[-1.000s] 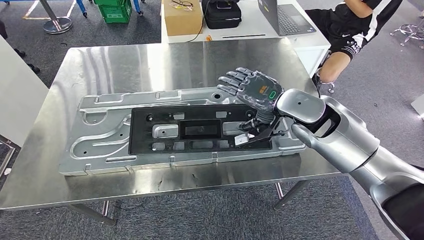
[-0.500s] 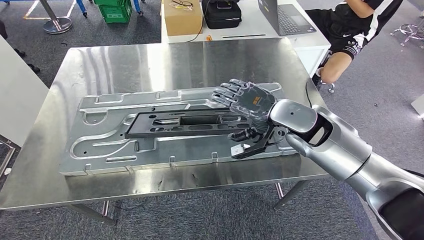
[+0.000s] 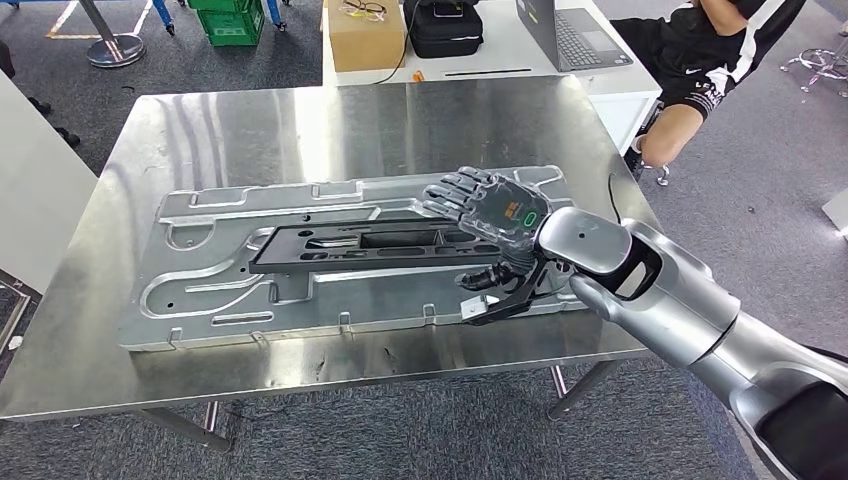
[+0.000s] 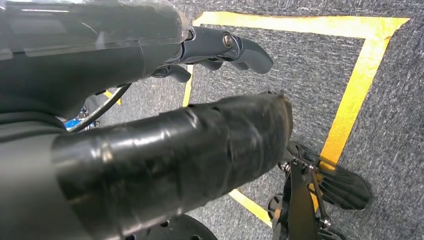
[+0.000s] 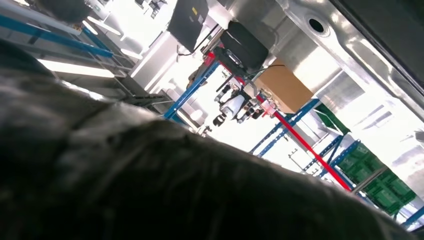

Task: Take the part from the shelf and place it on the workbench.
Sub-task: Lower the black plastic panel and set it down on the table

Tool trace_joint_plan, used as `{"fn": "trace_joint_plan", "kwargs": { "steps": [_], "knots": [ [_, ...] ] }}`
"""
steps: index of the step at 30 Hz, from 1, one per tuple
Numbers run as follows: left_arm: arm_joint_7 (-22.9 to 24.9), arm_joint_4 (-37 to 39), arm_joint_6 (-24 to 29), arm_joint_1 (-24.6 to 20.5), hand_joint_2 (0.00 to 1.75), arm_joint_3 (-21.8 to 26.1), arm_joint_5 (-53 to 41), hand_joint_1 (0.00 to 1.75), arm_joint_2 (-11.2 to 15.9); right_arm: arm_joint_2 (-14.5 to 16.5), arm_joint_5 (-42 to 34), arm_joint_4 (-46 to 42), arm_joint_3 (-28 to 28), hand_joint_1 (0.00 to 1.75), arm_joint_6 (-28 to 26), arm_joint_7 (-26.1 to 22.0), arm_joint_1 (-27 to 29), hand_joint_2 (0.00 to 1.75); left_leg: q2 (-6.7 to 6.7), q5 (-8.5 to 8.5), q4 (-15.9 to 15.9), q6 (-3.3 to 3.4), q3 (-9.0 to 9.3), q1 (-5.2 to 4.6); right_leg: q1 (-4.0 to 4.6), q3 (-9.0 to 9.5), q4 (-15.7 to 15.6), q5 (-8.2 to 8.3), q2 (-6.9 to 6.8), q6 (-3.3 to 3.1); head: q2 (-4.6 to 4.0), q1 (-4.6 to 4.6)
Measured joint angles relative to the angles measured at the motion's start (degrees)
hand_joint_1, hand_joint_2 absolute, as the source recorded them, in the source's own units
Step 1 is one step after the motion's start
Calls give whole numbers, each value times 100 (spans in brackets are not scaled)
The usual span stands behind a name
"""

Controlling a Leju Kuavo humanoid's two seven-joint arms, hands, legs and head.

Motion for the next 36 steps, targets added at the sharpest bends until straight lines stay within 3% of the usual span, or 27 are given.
{"fn": "trace_joint_plan", "kwargs": {
  "steps": [7,15,26,36],
  "knots": [
    [-2,1,-33,2,0,-9,0,0,-2,20,-1270,-78,-139,0,188,-218,271,0,0,0,0,0,-1,0,0,0,0,0,-1,0,0,0],
    [6,1,-39,1,0,-37,0,0,-2,180,-1279,-230,-194,0,206,-188,291,0,1,0,0,0,-1,0,0,2,1,0,1,0,0,0],
    [33,1,-151,-5,0,-212,0,0,-8,1080,-1325,-345,-147,0,355,-126,30,0,3,1,-1,-1,2,5,4,0,4,-1,4,-1,0,0],
    [16,1,-185,0,0,-214,0,0,-9,1288,-1389,-291,-93,0,366,-196,-19,0,2,0,-1,-1,0,-1,-2,2,2,-1,4,-1,0,0]
  ]
}}
